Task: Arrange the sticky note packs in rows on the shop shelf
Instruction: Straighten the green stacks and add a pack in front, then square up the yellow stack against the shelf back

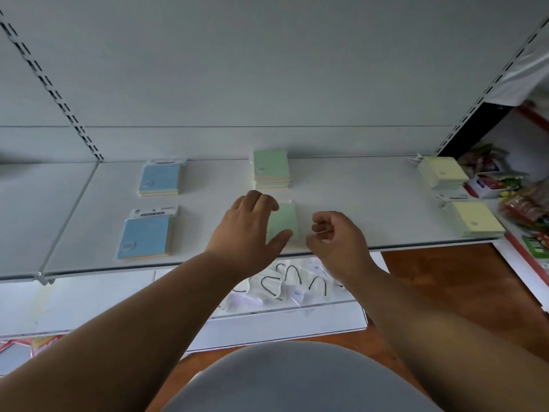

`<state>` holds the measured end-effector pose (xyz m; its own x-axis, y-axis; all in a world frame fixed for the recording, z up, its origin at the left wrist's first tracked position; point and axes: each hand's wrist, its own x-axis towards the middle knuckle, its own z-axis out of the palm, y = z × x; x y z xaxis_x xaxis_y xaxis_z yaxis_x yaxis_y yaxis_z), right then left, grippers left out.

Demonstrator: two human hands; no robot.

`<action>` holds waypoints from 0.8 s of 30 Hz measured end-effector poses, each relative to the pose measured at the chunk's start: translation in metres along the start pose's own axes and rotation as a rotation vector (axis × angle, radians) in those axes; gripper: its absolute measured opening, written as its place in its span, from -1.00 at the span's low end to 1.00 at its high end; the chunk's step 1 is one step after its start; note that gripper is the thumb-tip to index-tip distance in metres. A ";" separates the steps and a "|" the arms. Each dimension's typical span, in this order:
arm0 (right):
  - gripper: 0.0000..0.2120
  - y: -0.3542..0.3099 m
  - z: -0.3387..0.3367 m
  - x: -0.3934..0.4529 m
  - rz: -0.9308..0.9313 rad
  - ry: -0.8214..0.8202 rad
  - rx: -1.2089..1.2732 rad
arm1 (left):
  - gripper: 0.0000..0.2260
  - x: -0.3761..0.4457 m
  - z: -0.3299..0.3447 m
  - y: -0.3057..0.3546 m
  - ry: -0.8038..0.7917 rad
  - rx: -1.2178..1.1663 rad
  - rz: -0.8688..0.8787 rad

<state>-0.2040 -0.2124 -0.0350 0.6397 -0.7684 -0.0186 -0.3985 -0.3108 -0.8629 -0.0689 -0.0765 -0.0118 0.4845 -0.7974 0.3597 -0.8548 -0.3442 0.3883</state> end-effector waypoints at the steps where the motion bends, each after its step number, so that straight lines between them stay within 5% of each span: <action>1: -0.68 -0.001 -0.010 0.003 -0.035 0.043 -0.001 | -0.65 0.006 0.003 0.007 0.007 -0.019 0.037; 7: -0.82 0.006 -0.083 0.036 -0.212 0.247 -0.182 | -0.80 0.048 0.038 0.066 -0.041 -0.167 0.091; 14: -0.77 0.052 -0.174 0.081 -0.109 0.149 -0.322 | -0.80 0.114 0.113 0.145 -0.104 -0.268 0.068; 17: -0.73 0.073 -0.214 0.109 -0.037 -0.016 -0.339 | -0.82 0.142 0.148 0.182 -0.120 -0.303 -0.031; 24: -0.75 0.113 -0.286 0.174 -0.144 0.080 -0.492 | -0.78 0.195 0.208 0.242 -0.180 -0.378 -0.342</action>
<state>-0.3256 -0.5411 0.0081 0.6659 -0.7331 0.1385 -0.5842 -0.6279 -0.5143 -0.2197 -0.4187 -0.0240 0.6560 -0.7544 0.0212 -0.5111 -0.4235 0.7480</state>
